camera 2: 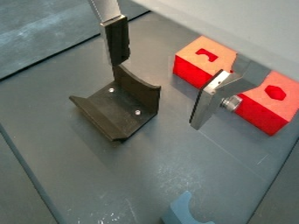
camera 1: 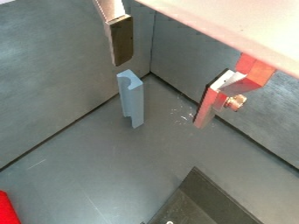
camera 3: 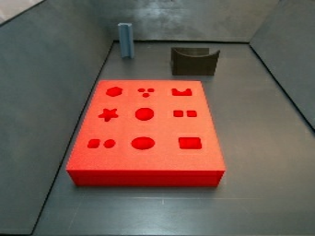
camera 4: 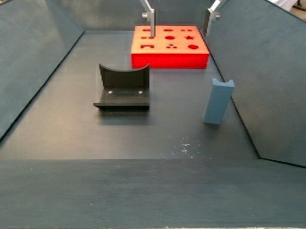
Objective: Pick up the arch object. Move up. Rotate the arch object. Move to above the board. Insert the arch object.
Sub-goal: Pick up the arch object.
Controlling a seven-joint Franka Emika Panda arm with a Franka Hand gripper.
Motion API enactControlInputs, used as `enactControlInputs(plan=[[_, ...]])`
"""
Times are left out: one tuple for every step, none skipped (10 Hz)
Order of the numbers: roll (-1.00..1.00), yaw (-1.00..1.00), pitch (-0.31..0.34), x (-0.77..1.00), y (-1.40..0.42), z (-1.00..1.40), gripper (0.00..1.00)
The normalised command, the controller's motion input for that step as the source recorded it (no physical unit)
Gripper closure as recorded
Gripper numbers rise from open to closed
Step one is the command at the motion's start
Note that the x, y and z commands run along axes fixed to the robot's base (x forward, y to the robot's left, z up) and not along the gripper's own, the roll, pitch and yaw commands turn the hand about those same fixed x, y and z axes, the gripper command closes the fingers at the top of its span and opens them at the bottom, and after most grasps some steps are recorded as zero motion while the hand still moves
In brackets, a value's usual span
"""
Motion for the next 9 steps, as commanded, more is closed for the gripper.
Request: enactControlInputs(plan=[[-0.03, 0.0, 0.0, 0.0, 0.03, 0.0, 0.0], [0.0, 0.0, 0.0, 0.0, 0.01, 0.0, 0.0], [0.0, -0.03, 0.0, -0.1, 0.1, -0.02, 0.0], [0.0, -0.54, -0.05, -0.71, 0.17, 0.0, 0.0], [0.0, -0.39, 0.0, -0.62, 0.32, -0.03, 0.0], [0.0, -0.41, -0.02, -0.77, 0.32, -0.06, 0.0], [0.0, -0.42, -0.056, -0.83, 0.27, -0.1, 0.0], [0.03, -0.3, -0.196, -0.63, 0.22, -0.38, 0.0], [0.03, -0.15, -0.177, -0.12, 0.09, -0.64, 0.0]])
